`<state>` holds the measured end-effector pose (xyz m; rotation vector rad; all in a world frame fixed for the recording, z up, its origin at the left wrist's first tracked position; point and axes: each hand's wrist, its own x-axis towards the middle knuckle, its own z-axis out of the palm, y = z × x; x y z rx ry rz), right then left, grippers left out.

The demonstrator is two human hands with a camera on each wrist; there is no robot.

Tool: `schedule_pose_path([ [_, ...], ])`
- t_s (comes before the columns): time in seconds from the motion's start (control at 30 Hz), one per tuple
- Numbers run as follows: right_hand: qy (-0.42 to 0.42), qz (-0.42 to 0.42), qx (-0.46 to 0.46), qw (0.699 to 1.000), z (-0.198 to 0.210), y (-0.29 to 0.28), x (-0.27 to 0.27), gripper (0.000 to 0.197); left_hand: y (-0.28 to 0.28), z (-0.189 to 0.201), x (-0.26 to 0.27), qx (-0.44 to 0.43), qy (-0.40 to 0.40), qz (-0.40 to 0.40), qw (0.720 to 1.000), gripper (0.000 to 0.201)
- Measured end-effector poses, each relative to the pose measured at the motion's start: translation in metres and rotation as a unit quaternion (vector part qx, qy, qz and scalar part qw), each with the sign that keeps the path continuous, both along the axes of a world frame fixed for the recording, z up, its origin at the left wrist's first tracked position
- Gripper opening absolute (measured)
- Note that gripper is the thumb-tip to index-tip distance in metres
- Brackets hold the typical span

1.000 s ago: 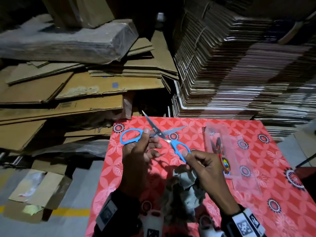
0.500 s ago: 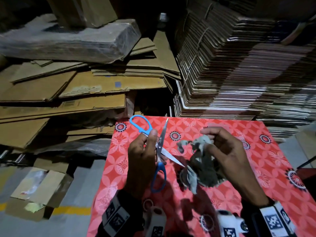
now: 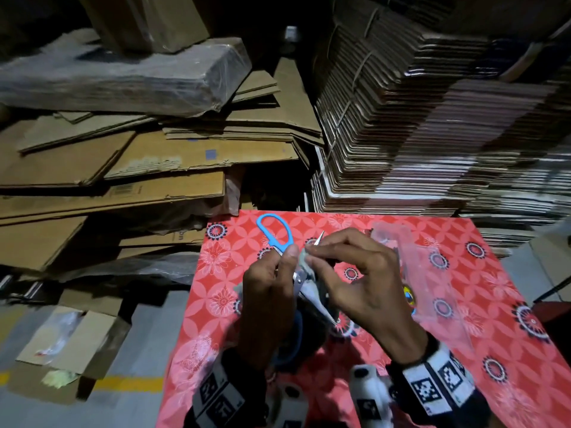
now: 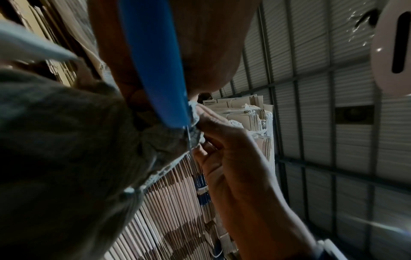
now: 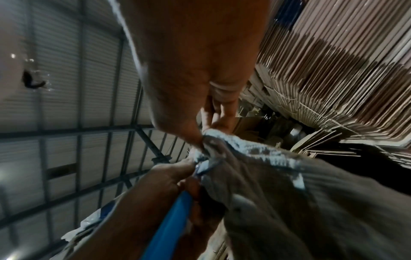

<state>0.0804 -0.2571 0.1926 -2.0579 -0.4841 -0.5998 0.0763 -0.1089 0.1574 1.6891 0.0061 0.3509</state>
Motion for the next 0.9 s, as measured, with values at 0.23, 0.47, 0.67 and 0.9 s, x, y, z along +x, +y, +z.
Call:
schedule_pose_path([
  [0.23, 0.021, -0.005, -0.009, 1.000, -0.007, 0.005, -0.009, 0.016, 0.000, -0.004, -0.001, 0.010, -0.011, 0.005, 1.000, 0.048],
  [0.47, 0.029, -0.046, 0.043, 0.998, -0.008, -0.018, 0.009, 0.014, -0.004, -0.014, -0.003, -0.023, 0.021, -0.028, 0.999, 0.057],
  [0.67, 0.054, 0.071, 0.026, 0.996, -0.015, -0.007, -0.009, 0.016, -0.004, -0.009, 0.003, -0.092, 0.044, -0.032, 0.994, 0.049],
  [0.9, 0.048, -0.005, 0.074, 0.996, -0.012, -0.026, 0.019, 0.016, -0.007, -0.006, 0.000, -0.099, 0.085, -0.055, 0.990, 0.060],
])
